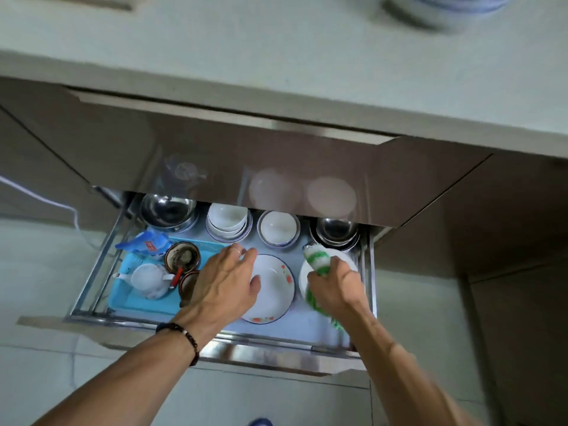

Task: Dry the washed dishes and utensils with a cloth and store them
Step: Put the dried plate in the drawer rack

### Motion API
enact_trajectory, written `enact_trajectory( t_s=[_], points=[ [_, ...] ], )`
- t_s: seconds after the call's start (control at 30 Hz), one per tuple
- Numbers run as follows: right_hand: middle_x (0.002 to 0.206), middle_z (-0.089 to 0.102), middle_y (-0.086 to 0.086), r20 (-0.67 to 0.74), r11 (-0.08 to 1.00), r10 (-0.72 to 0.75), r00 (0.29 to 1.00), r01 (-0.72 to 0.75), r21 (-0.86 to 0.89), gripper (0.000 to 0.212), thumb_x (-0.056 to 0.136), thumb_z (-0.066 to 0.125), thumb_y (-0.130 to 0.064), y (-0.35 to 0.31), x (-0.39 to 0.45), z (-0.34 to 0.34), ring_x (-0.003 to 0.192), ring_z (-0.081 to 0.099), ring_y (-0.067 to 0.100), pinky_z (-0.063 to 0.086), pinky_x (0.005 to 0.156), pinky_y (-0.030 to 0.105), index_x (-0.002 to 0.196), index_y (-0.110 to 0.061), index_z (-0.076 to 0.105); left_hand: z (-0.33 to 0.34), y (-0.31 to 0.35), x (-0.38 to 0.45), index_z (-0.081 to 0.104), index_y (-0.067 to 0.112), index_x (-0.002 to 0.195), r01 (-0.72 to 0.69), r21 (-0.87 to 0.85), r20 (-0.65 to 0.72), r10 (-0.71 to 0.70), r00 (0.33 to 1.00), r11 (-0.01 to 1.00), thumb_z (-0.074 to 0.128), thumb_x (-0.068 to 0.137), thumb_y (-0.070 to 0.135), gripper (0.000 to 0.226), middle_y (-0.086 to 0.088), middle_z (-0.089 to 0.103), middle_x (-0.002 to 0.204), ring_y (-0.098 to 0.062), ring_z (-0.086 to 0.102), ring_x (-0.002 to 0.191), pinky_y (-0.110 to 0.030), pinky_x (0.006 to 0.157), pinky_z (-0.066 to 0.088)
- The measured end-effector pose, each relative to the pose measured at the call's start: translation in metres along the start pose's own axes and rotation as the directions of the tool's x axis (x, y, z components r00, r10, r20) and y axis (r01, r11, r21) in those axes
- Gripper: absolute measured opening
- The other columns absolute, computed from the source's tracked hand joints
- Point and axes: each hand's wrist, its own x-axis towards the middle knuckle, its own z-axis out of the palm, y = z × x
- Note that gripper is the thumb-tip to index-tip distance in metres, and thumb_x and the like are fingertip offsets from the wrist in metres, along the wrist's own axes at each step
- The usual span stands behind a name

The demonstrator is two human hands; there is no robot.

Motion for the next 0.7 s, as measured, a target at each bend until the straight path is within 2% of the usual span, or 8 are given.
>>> enact_trajectory(
  t_s=[0.07, 0.13, 0.2, 0.3, 0.47, 0.53, 0.63, 0.7],
  points=[
    [0.096, 0.061, 0.007, -0.04, 0.999, -0.047, 0.998, 0.046, -0.011, 0.027, 0.092, 0.056, -0.029, -0.019, -0.016, -0.04, 0.092, 0.061, 0.031, 0.045, 0.074, 0.029, 0.112, -0.012, 0.057, -0.046, 0.011, -0.002, 0.069, 0.011, 0.109, -0.034, 0.03, -0.11, 0.037, 0.993, 0.999, 0.084, 0.067, 0.032, 0.049, -0.008, 0.065, 0.095, -0.03, 0.067, 0.081, -0.036, 0.062, 0.055],
    [0.103, 0.065, 0.01, -0.08, 0.996, -0.088, 0.993, 0.086, -0.029, 0.027, 0.094, 0.054, -0.031, -0.04, -0.028, -0.081, 0.101, 0.064, 0.034, 0.048, 0.079, 0.03, 0.113, -0.012, 0.056, -0.094, 0.024, 0.0, 0.069, 0.01, 0.109, -0.09, 0.049, -0.209, 0.099, 0.973, 0.995, 0.08, 0.069, 0.032, 0.047, -0.008, 0.065, 0.094, -0.03, 0.067, 0.086, -0.037, 0.07, 0.056],
    [0.11, 0.067, 0.016, -0.144, 0.994, -0.108, 0.984, 0.105, -0.03, 0.031, 0.094, 0.054, -0.034, -0.062, -0.043, -0.124, 0.105, 0.063, 0.037, 0.045, 0.078, 0.032, 0.115, -0.011, 0.056, -0.136, 0.039, 0.001, 0.068, 0.01, 0.111, -0.13, 0.071, -0.294, 0.145, 0.945, 0.989, 0.066, 0.077, 0.036, 0.042, -0.009, 0.065, 0.099, -0.031, 0.065, 0.099, -0.041, 0.083, 0.055],
    [0.11, 0.067, 0.015, -0.223, 0.985, -0.166, 0.961, 0.171, 0.002, 0.04, 0.091, 0.059, -0.043, -0.092, -0.061, -0.193, 0.101, 0.063, 0.036, 0.048, 0.079, 0.035, 0.116, -0.013, 0.055, -0.196, 0.066, 0.009, 0.067, 0.01, 0.117, -0.137, 0.082, -0.361, 0.157, 0.919, 0.987, 0.05, 0.082, 0.042, 0.05, -0.011, 0.067, 0.109, -0.034, 0.061, 0.115, -0.049, 0.099, 0.05],
    [0.106, 0.061, 0.01, -0.299, 0.977, -0.194, 0.934, 0.211, 0.023, 0.054, 0.085, 0.07, -0.047, -0.11, -0.063, -0.277, 0.097, 0.063, 0.032, 0.054, 0.083, 0.042, 0.121, -0.013, 0.049, -0.256, 0.112, 0.031, 0.069, 0.013, 0.12, -0.141, 0.101, -0.386, 0.169, 0.907, 0.985, 0.039, 0.085, 0.046, 0.056, -0.011, 0.069, 0.113, -0.034, 0.059, 0.123, -0.057, 0.105, 0.045],
    [0.101, 0.059, 0.005, -0.333, 0.974, -0.15, 0.931, 0.197, 0.111, 0.056, 0.084, 0.072, -0.048, -0.108, -0.051, -0.309, 0.089, 0.063, 0.026, 0.053, 0.077, 0.037, 0.121, -0.014, 0.049, -0.273, 0.133, 0.048, 0.067, 0.013, 0.122, -0.14, 0.109, -0.391, 0.172, 0.904, 0.984, 0.044, 0.084, 0.045, 0.055, -0.011, 0.069, 0.115, -0.035, 0.056, 0.127, -0.061, 0.107, 0.041],
    [0.088, 0.056, -0.001, -0.361, 0.953, -0.092, 0.928, 0.187, 0.239, 0.051, 0.085, 0.072, -0.047, -0.1, -0.019, -0.348, 0.068, 0.056, 0.01, 0.043, 0.055, 0.027, 0.116, -0.014, 0.049, -0.285, 0.16, 0.082, 0.067, 0.012, 0.122, -0.113, 0.108, -0.402, 0.148, 0.904, 0.988, 0.049, 0.081, 0.044, 0.056, -0.012, 0.068, 0.116, -0.036, 0.054, 0.129, -0.066, 0.108, 0.035],
    [0.087, 0.055, -0.001, -0.356, 0.937, -0.061, 0.933, 0.176, 0.303, 0.051, 0.085, 0.073, -0.047, -0.094, 0.009, -0.369, 0.067, 0.053, 0.009, 0.037, 0.049, 0.024, 0.115, -0.014, 0.049, -0.288, 0.176, 0.107, 0.066, 0.012, 0.122, -0.089, 0.082, -0.394, 0.114, 0.912, 0.993, 0.046, 0.083, 0.045, 0.055, -0.012, 0.068, 0.117, -0.035, 0.053, 0.13, -0.066, 0.109, 0.029]
  ],
)
